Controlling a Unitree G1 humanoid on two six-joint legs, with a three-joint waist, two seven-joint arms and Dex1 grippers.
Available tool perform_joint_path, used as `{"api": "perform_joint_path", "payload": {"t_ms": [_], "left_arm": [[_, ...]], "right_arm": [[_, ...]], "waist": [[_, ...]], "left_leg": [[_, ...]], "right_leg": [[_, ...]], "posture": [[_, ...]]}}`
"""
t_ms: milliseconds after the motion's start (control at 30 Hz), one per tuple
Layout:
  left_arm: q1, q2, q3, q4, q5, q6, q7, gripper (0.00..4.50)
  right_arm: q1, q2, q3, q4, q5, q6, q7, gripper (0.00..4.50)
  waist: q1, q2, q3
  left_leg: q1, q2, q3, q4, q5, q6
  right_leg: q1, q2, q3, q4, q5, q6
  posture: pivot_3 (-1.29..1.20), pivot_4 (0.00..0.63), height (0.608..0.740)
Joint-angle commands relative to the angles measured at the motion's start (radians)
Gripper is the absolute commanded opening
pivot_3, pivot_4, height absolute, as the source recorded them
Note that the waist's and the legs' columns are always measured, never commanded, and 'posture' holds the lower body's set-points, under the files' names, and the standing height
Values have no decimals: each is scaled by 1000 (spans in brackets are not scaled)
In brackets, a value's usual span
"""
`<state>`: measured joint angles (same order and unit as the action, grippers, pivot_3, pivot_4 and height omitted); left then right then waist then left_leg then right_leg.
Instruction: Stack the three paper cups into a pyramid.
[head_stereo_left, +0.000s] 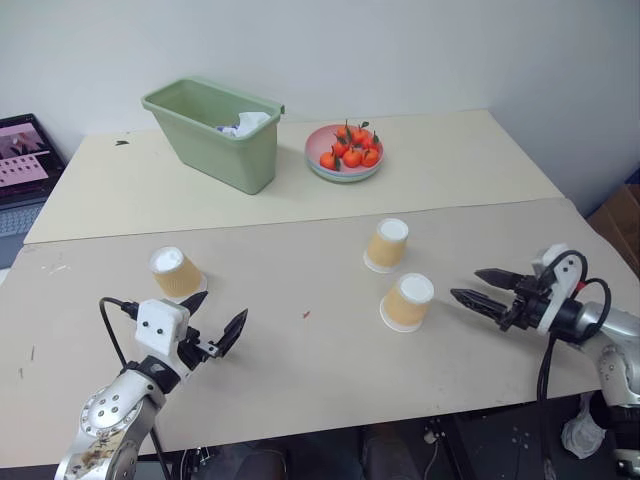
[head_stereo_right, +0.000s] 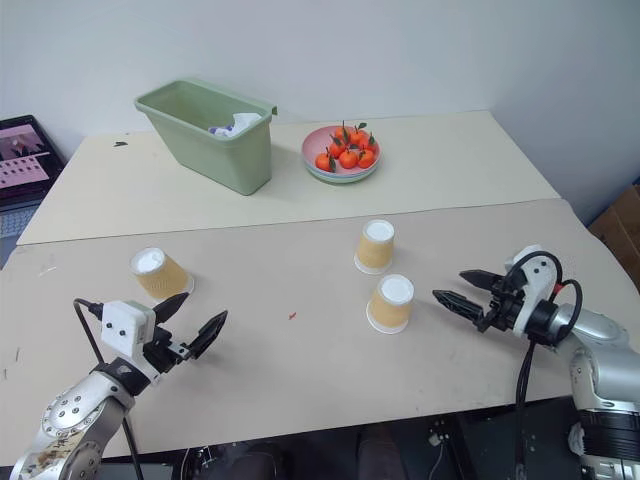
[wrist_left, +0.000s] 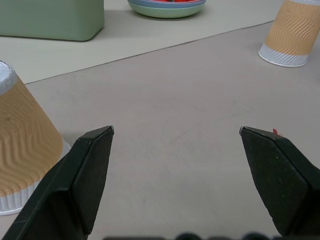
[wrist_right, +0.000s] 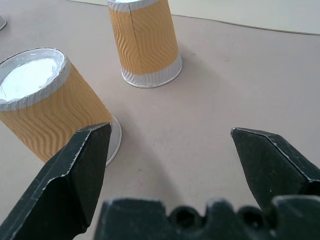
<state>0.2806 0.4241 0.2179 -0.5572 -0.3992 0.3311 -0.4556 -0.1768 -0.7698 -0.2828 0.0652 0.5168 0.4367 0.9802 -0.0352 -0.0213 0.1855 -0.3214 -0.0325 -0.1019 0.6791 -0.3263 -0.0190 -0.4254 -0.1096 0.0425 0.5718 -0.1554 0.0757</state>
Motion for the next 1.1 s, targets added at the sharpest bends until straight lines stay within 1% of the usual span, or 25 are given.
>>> {"api": "perform_joint_path", "payload": {"t_ms": [33,133,200,267,367,533,633,767,867,933,1033,1100], "left_arm": [[-82,44,-36,26,-25,-9,-88,4306],[-220,138,-117,142,4,-40,-253,4306],[-259,155,-140,197,17,-75,-299,4306],[-310,157,-161,244,10,-81,-332,4306],[-388,146,-193,290,-3,-81,-374,4306],[-487,124,-247,348,15,-103,-423,4306],[-532,103,-264,373,17,-100,-432,4306],[-534,100,-290,382,42,-123,-452,4306],[-533,96,-289,367,41,-112,-445,4306],[-537,91,-287,351,35,-96,-435,4306],[-541,85,-283,324,25,-68,-416,4306],[-543,82,-278,309,23,-53,-405,4306]], "right_arm": [[39,-50,-60,-84,35,28,23,4500],[136,-117,-99,-208,83,94,78,4500],[177,-137,-109,-267,102,117,89,4500],[218,-156,-132,-342,127,140,96,4500],[213,-144,-151,-438,174,184,43,4500],[196,-95,-105,-539,204,206,-35,4500],[194,-62,-67,-558,190,201,-69,4500],[212,-36,-61,-548,190,199,-81,4500],[212,-30,-59,-541,191,195,-82,4500],[202,-27,-50,-525,180,183,-84,4500],[183,-23,-33,-500,163,170,-81,4500],[167,-19,-16,-486,150,161,-79,4500]], "waist": [[1,0,0],[31,3,1],[30,3,1],[16,3,1],[12,2,1],[20,1,2],[22,1,2],[22,1,2],[22,1,2],[22,1,2],[21,1,2],[21,1,2]], "left_leg": [[0,0,0,0,0,0],[0,-1,0,0,0,0],[0,-1,0,1,0,0],[0,-1,0,1,0,0],[0,-1,0,1,0,0],[0,-1,0,1,0,0],[0,-1,0,1,0,0],[0,-1,0,1,0,0],[0,-1,0,1,0,0],[0,-1,0,1,0,0],[0,-1,0,2,0,0],[1,-1,0,2,0,0]], "right_leg": [[0,0,0,0,0,0],[0,-1,-1,3,0,0],[0,0,-1,3,-1,0],[0,0,0,2,-1,0],[0,0,0,2,-1,0],[0,-1,0,3,-1,0],[0,-1,0,2,-1,0],[0,-1,0,1,2,-5],[-1,-1,0,1,3,-6],[0,-1,0,1,2,-5],[0,-1,0,3,-1,0],[0,-1,0,4,-1,0]], "posture": [[0,150,728],[0,150,728],[0,150,728],[0,150,728],[0,150,728],[0,150,728],[0,150,728],[0,150,728],[0,150,728],[0,150,728],[0,150,728],[0,150,728]]}}
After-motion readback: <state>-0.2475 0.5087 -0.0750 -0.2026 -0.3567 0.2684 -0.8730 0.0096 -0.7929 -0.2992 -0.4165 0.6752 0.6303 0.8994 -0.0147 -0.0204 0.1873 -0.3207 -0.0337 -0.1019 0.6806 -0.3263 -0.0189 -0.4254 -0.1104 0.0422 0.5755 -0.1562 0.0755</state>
